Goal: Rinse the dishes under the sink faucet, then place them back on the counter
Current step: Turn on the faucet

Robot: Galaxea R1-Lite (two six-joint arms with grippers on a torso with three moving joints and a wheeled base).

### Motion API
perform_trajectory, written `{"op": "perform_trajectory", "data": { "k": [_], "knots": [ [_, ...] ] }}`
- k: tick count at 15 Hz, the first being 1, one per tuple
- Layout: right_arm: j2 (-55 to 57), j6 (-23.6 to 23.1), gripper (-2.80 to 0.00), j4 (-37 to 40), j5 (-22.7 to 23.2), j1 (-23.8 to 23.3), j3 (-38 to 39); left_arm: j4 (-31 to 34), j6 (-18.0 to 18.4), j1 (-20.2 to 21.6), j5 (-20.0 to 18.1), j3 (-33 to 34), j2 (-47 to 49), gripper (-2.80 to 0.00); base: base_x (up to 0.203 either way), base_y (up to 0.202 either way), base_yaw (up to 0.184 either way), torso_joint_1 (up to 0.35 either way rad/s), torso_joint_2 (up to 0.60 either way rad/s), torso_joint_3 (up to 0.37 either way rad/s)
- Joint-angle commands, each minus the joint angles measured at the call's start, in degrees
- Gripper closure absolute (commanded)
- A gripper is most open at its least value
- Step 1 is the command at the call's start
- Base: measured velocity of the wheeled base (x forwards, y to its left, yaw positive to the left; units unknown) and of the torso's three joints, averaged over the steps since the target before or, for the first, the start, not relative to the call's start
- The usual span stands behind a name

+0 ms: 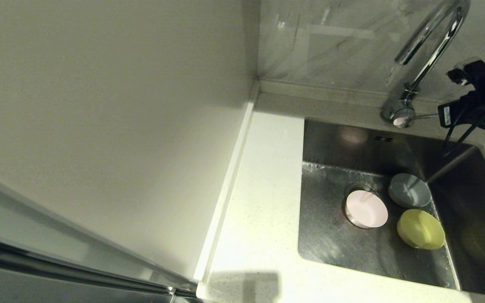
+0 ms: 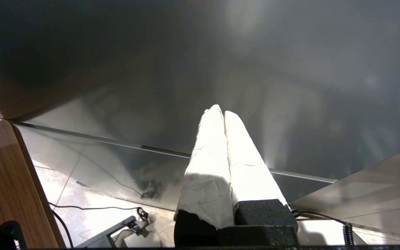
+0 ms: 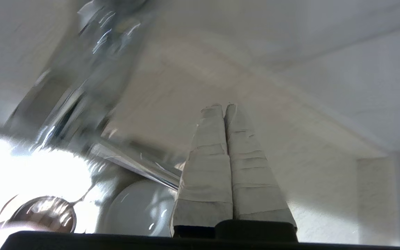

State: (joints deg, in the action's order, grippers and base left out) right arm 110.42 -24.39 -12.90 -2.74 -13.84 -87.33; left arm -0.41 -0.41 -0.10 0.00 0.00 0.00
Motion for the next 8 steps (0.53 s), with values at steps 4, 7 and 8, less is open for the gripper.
{"op": "perform_trajectory", "data": {
  "k": [4,7,8],
  "knots": [
    [-1.4,-1.5,0.00,0.4,1.1,-0.1,4.5,0.0,0.0,0.0,0.0,0.2,0.0,0.00,0.000,0.000,0.000,0.000,0.00,0.000],
    [-1.4,-1.2,0.00,0.3,1.1,-0.2,2.6,0.0,0.0,0.0,0.0,0.1,0.0,0.00,0.000,0.000,0.000,0.000,0.00,0.000],
    [-1.4,-1.1,0.00,0.6,1.0,-0.3,1.1,0.0,0.0,0.0,0.0,0.2,0.0,0.00,0.000,0.000,0.000,0.000,0.00,0.000]
  ]
}}
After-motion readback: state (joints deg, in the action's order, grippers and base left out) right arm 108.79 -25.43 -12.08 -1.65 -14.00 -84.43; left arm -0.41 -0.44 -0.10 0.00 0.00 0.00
